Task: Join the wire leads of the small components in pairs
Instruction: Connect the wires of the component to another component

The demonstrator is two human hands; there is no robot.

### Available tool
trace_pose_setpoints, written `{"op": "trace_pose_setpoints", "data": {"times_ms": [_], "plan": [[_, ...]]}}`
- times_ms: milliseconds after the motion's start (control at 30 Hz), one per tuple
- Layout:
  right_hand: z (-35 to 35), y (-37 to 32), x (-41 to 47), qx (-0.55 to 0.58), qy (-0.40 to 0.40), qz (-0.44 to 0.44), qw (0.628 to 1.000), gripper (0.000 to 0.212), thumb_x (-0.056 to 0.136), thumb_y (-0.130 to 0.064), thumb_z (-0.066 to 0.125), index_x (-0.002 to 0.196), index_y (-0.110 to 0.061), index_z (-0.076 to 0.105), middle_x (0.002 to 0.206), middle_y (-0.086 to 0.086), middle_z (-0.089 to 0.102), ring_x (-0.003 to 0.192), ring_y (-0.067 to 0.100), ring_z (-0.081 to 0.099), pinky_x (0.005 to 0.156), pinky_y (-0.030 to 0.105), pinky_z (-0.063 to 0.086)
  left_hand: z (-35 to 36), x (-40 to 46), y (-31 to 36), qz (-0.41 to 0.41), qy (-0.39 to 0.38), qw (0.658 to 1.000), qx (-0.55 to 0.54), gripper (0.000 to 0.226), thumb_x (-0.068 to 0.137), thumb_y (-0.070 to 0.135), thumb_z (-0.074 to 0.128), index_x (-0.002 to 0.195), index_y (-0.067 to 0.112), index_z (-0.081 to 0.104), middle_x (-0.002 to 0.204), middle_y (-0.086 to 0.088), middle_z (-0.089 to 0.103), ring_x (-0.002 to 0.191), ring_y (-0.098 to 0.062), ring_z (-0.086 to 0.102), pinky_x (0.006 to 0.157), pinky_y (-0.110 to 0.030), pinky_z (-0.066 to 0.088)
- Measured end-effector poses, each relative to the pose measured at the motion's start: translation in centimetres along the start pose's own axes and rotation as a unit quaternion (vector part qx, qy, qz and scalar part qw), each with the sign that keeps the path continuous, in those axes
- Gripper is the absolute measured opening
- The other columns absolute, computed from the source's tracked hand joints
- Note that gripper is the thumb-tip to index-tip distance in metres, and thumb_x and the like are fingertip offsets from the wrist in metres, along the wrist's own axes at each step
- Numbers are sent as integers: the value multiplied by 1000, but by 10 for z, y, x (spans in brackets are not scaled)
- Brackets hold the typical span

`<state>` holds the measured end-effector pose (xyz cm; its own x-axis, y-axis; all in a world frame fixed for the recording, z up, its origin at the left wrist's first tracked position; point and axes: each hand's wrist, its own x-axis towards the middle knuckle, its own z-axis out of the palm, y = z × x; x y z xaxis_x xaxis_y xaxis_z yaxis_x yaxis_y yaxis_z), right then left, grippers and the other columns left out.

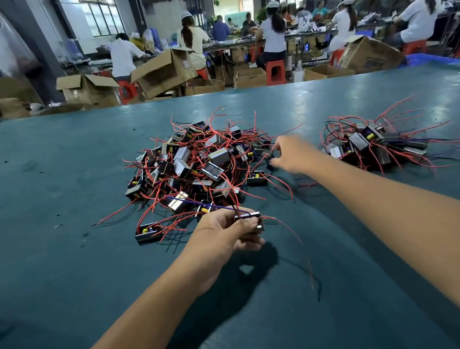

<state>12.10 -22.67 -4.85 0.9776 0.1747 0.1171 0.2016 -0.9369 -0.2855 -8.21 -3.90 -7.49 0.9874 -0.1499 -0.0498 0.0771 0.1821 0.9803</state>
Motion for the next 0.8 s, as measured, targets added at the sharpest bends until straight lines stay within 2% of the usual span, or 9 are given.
{"op": "trace_pose_setpoints", "data": {"times_ms": [67,167,267,367,467,600,700,800], "plan": [[14,-1,9,-17,3,8,1000,44,88,-38,70,115,-6,58,112,17,66,104,35,61,88,40,52,0,0,-1,10,-2,1000,4,8,92,-2,62,91,3,68,75,-8,69,66,-22,69,62,-25,58],[29,0,17,-33,40,14,999,36,89,-40,66,109,-10,63,111,14,68,105,34,62,88,38,51,0,0,-1,19,5,1000,11,9,93,-2,61,94,2,69,76,-8,71,65,-22,69,62,-25,58],[32,-1,16,-47,94,3,995,30,91,-37,62,104,-10,65,107,13,67,103,34,61,80,36,46,0,0,0,25,11,999,28,11,94,-3,60,102,0,68,77,-8,70,64,-21,68,60,-24,56],[23,-3,-1,9,139,-11,990,27,88,-35,62,87,-8,62,87,12,61,89,35,61,67,33,38,0,-1,3,37,24,998,43,16,92,-5,63,107,-2,61,78,-10,67,60,-20,64,55,-22,50],[1,-6,-31,74,186,-41,979,25,86,-36,63,82,-13,57,77,9,58,76,34,56,59,31,34,1,-1,5,44,28,998,48,16,89,-3,67,103,-3,61,77,-8,68,59,-16,61,54,-21,48],[-36,-10,-86,102,223,-111,963,24,83,-40,66,81,-19,54,64,0,57,64,29,53,59,33,41,3,-3,5,20,11,1000,11,12,94,3,62,105,1,67,83,-6,71,64,-18,65,58,-22,54],[-53,-10,-133,147,218,-147,953,26,78,-39,74,79,-19,56,61,-11,59,59,21,57,60,32,46,6,-3,5,-18,-5,999,-31,20,100,1,52,115,2,65,89,-10,73,72,-21,72,66,-28,60],[-48,-7,-172,146,152,-167,963,29,78,-40,77,84,-23,55,68,-12,63,63,14,60,63,36,51,8,-4,5,-29,2,999,-24,28,101,-1,47,120,9,65,90,-10,72,80,-26,74,72,-34,62]]}}
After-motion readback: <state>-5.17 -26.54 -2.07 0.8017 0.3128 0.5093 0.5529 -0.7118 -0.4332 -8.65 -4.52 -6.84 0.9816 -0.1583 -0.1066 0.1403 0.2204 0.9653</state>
